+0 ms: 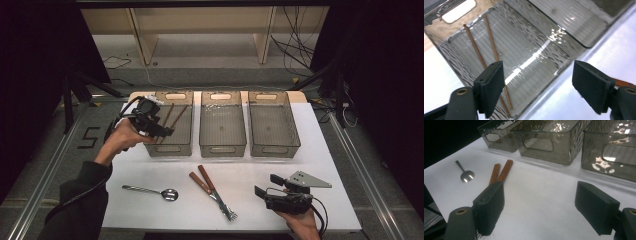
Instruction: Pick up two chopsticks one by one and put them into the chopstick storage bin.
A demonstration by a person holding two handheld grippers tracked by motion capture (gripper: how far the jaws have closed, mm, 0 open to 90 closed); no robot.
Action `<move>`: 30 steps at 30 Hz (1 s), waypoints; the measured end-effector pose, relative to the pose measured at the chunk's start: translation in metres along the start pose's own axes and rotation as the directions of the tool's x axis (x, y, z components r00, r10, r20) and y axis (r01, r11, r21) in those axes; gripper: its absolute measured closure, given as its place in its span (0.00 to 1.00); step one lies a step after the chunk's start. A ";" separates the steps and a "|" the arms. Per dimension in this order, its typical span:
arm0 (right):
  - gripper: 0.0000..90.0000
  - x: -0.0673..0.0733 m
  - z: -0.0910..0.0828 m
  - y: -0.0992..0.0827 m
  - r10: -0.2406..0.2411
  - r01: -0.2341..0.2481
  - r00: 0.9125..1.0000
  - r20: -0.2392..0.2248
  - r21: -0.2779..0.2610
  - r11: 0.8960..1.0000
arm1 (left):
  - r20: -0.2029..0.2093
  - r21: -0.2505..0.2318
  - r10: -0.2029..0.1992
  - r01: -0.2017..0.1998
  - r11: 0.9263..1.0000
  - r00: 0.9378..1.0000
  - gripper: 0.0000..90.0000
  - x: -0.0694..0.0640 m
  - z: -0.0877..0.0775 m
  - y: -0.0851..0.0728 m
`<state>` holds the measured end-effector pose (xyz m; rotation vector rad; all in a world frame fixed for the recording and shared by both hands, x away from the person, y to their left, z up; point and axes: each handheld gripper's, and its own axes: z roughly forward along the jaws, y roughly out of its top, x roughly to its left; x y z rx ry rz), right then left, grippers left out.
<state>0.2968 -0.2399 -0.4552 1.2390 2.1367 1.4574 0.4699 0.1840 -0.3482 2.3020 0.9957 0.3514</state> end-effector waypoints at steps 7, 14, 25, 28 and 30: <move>0.27 0.000 -0.001 0.000 0.003 -0.003 1.000 -0.001 -0.003 1.000 | 0.022 -0.021 0.028 -0.027 0.999 0.999 0.24 -0.011 -0.008 -0.013; 0.27 -0.001 -0.001 -0.001 0.004 -0.004 1.000 -0.003 -0.007 1.000 | 0.037 -0.018 0.064 -0.064 0.998 0.997 0.21 -0.024 -0.010 -0.031; 0.27 -0.004 -0.003 -0.002 0.011 -0.011 1.000 -0.001 -0.010 1.000 | 0.063 -0.007 0.090 -0.090 0.996 0.994 0.18 -0.038 -0.010 -0.063; 0.27 -0.003 -0.003 -0.002 0.011 -0.011 1.000 0.000 -0.007 1.000 | 0.084 0.019 0.100 -0.102 0.995 0.991 0.18 -0.040 -0.008 -0.074; 0.27 -0.002 -0.002 -0.001 0.010 -0.010 1.000 0.000 -0.007 1.000 | 0.057 0.039 0.101 -0.103 0.994 0.993 0.18 -0.042 -0.006 -0.080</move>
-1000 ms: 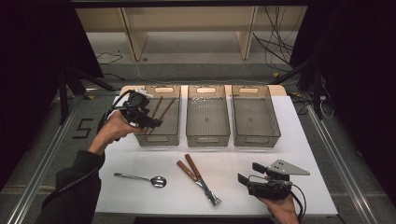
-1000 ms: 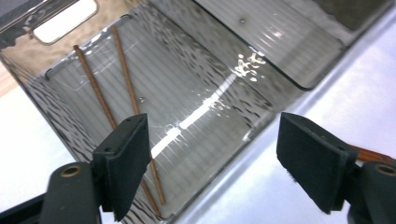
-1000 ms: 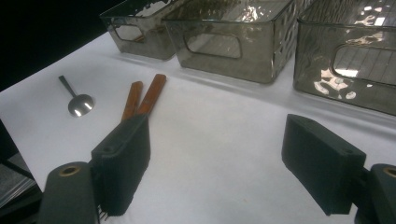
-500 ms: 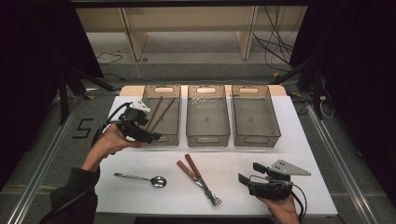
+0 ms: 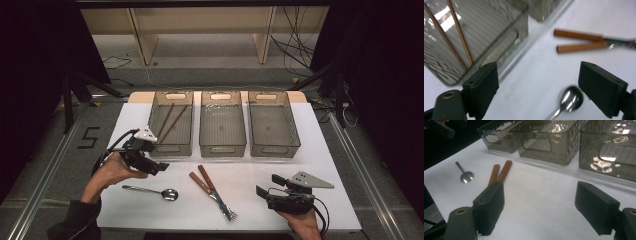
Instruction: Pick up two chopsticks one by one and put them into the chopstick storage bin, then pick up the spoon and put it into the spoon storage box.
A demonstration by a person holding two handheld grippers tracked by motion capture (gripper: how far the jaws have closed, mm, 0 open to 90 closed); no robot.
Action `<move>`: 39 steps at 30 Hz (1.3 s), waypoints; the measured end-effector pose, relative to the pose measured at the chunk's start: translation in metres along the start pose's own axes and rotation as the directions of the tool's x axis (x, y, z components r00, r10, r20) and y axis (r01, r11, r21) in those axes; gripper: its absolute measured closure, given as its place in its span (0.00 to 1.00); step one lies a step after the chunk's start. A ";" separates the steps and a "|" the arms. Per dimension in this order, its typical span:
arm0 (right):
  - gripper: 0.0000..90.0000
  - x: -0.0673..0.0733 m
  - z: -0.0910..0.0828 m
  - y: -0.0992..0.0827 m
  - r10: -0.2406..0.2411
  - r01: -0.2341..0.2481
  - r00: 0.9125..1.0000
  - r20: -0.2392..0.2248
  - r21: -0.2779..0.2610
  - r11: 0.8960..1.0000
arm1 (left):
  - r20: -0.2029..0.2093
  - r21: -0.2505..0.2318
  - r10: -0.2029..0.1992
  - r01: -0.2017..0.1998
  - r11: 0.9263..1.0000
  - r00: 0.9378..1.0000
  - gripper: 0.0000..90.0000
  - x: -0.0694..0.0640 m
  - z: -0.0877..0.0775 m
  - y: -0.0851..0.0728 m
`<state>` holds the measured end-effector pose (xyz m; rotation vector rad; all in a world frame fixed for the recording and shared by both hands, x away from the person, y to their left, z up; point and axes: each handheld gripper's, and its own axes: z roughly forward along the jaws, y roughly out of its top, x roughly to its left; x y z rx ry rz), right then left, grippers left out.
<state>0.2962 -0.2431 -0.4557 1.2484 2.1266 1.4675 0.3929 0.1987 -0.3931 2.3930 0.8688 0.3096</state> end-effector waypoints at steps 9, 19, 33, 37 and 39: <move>0.27 0.001 0.000 0.001 -0.009 0.009 1.000 0.003 -0.001 1.000 | -0.012 0.091 0.029 -0.028 0.995 0.999 0.17 0.001 0.009 -0.021; 0.27 -0.001 0.001 0.000 -0.007 0.007 1.000 0.001 -0.001 1.000 | 0.020 0.220 0.124 -0.125 0.967 0.992 0.18 -0.005 0.022 -0.027; 0.27 0.003 0.001 0.003 -0.021 0.021 1.000 0.000 0.001 1.000 | 0.134 0.336 0.289 -0.317 0.887 0.948 0.31 -0.020 0.033 -0.036; 0.27 0.004 0.001 0.003 -0.021 0.021 1.000 0.000 0.003 1.000 | 0.150 0.354 0.332 -0.364 0.862 0.931 0.40 -0.023 0.039 -0.035; 0.27 0.004 0.001 0.003 -0.023 0.023 1.000 0.000 0.001 1.000 | 0.167 0.358 0.340 -0.379 0.854 0.925 0.44 -0.024 0.041 -0.036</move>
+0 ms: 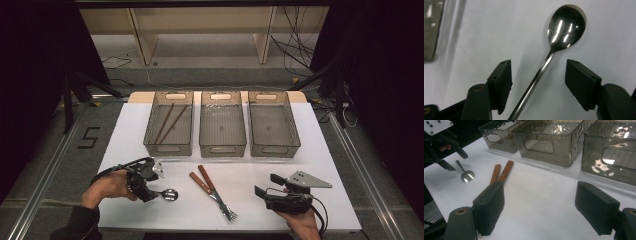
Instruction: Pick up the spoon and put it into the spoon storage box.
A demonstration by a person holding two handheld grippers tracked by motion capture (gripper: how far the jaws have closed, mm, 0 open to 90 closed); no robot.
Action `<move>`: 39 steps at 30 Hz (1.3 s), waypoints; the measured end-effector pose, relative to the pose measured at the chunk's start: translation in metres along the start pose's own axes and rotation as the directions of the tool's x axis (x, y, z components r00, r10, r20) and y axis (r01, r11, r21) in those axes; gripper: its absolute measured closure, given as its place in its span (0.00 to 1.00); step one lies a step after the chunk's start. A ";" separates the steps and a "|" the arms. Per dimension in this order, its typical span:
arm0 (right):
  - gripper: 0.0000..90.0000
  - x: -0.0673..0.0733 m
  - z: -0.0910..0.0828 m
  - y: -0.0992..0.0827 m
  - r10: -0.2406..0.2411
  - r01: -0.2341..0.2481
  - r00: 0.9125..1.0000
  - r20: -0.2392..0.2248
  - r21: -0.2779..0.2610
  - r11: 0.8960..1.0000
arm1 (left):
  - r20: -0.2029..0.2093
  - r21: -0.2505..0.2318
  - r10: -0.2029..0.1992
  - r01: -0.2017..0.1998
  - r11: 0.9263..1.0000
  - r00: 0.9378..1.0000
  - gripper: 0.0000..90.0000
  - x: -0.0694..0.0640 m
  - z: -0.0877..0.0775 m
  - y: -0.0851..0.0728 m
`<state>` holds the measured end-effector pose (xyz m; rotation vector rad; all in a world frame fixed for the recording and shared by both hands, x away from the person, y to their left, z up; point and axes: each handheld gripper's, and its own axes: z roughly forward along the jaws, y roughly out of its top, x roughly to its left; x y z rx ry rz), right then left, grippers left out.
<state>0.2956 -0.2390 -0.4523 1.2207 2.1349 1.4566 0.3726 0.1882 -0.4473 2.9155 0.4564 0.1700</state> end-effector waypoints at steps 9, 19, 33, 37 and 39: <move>0.27 -0.001 0.000 0.000 0.001 -0.001 1.000 0.001 0.002 1.000 | 0.028 0.033 0.028 -0.029 0.999 0.999 0.61 0.003 0.007 -0.001; 0.27 -0.001 0.001 0.000 0.002 -0.002 1.000 0.001 0.004 1.000 | 0.047 0.051 0.054 -0.056 0.997 0.997 0.72 0.005 0.010 0.001; 0.27 -0.001 0.002 0.000 -0.002 0.002 1.000 0.001 0.008 1.000 | 0.087 0.083 0.074 -0.082 0.993 0.993 0.83 0.007 0.015 0.004; 0.27 -0.001 0.002 0.000 0.000 0.000 1.000 0.001 0.009 1.000 | 0.094 0.083 0.075 -0.083 0.993 0.993 0.87 0.006 0.015 0.004; 0.27 -0.001 0.001 0.000 -0.001 0.001 1.000 0.001 0.007 1.000 | 0.098 0.084 0.078 -0.087 0.993 0.992 0.90 0.006 0.015 0.004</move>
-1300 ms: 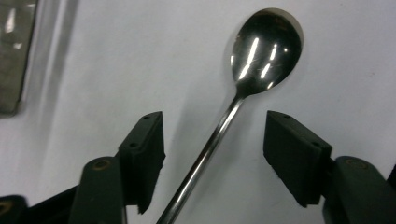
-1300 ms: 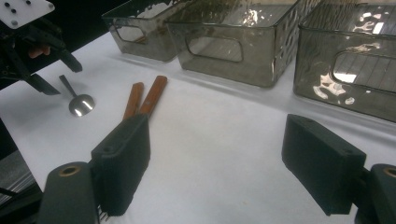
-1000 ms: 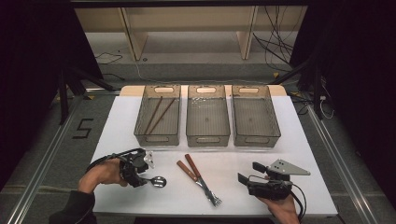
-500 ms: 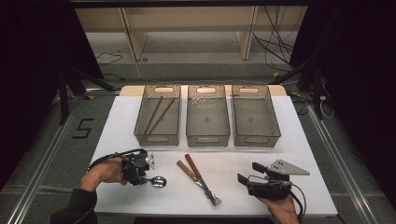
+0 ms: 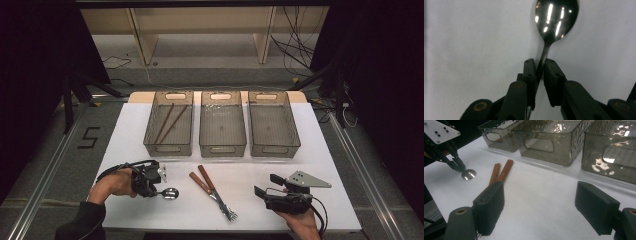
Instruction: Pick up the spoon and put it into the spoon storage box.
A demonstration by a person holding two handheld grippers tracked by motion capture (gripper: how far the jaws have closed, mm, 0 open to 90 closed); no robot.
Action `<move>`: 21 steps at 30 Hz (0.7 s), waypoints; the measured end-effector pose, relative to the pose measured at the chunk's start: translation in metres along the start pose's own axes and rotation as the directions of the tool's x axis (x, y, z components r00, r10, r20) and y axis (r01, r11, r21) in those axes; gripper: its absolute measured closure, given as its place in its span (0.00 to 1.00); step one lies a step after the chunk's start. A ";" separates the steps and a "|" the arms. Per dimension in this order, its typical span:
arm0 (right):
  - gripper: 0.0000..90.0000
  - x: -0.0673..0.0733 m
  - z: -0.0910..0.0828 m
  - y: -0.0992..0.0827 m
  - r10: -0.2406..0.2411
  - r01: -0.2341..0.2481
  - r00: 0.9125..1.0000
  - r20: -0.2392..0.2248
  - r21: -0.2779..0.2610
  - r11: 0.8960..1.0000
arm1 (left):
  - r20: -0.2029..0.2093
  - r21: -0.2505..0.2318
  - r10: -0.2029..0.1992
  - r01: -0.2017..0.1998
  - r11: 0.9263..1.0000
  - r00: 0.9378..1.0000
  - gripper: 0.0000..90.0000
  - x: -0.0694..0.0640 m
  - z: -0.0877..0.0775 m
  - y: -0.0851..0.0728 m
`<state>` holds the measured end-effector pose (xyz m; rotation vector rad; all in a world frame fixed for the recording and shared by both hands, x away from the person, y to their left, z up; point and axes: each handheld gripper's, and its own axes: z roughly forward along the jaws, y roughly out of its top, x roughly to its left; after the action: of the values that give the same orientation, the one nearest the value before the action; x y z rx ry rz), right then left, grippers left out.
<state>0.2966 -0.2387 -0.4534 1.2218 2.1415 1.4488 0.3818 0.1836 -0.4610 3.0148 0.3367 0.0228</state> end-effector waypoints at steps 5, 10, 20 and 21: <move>0.27 0.000 0.000 0.000 0.000 0.000 1.000 0.000 0.001 1.000 | 0.000 -0.002 0.011 -0.011 1.000 1.000 0.93 0.000 0.000 -0.001; 0.27 0.000 0.000 0.000 0.003 -0.003 1.000 0.000 0.003 1.000 | -0.007 -0.003 0.017 -0.017 1.000 1.000 0.94 -0.002 0.000 0.000; 0.27 0.000 0.000 0.000 0.000 0.000 1.000 0.002 0.002 1.000 | -0.014 -0.023 -0.008 0.007 1.000 1.000 0.95 -0.001 -0.002 0.000; 0.27 0.000 0.000 0.000 0.002 -0.002 1.000 0.002 0.002 1.000 | -0.013 -0.025 -0.016 0.015 1.000 1.000 0.95 0.000 -0.002 0.000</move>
<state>0.2965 -0.2390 -0.4533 1.2258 2.1418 1.4451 0.3813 0.1840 -0.4589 2.9882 0.3584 0.0451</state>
